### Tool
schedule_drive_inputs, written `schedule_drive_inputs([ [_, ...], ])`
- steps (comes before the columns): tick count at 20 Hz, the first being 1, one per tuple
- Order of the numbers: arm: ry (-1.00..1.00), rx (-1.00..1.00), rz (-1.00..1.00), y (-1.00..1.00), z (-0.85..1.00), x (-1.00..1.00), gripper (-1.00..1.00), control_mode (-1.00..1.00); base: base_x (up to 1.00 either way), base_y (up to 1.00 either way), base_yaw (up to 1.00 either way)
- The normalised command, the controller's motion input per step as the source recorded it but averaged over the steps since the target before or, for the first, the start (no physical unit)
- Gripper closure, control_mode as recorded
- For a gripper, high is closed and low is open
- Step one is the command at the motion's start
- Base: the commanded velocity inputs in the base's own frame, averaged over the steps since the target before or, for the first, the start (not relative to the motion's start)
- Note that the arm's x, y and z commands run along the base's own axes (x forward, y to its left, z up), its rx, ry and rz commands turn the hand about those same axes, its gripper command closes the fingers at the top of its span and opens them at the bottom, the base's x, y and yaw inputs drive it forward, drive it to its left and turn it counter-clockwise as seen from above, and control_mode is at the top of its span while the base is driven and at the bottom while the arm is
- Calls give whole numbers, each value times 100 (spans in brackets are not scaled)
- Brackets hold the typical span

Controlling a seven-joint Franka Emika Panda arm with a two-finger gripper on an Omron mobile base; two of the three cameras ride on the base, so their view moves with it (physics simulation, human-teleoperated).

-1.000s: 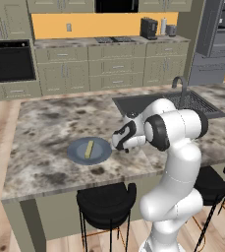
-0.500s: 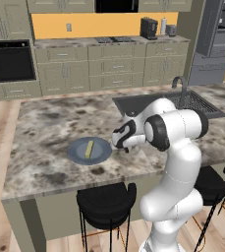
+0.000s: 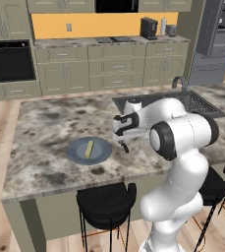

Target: Retrieve the butter from the fridge and place it on a plate on the dining table. Then retrieve the butter knife by the fridge and place it near the plate.

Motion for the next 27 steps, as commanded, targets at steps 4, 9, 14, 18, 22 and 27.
schedule_drive_inputs([
  [4,3,0,0,0,86,-38,-100,-100,0,0,0],
  [9,5,0,0,0,83,-65,-100,-100,0,0,0],
  [14,-1,0,0,0,43,-98,-100,-100,0,0,0],
  [18,-7,0,0,0,42,-100,-100,-100,0,0,0],
  [22,-7,0,0,0,47,-100,-100,-100,0,0,0],
  [27,-6,0,0,0,43,-100,-100,-100,0,0,0],
])
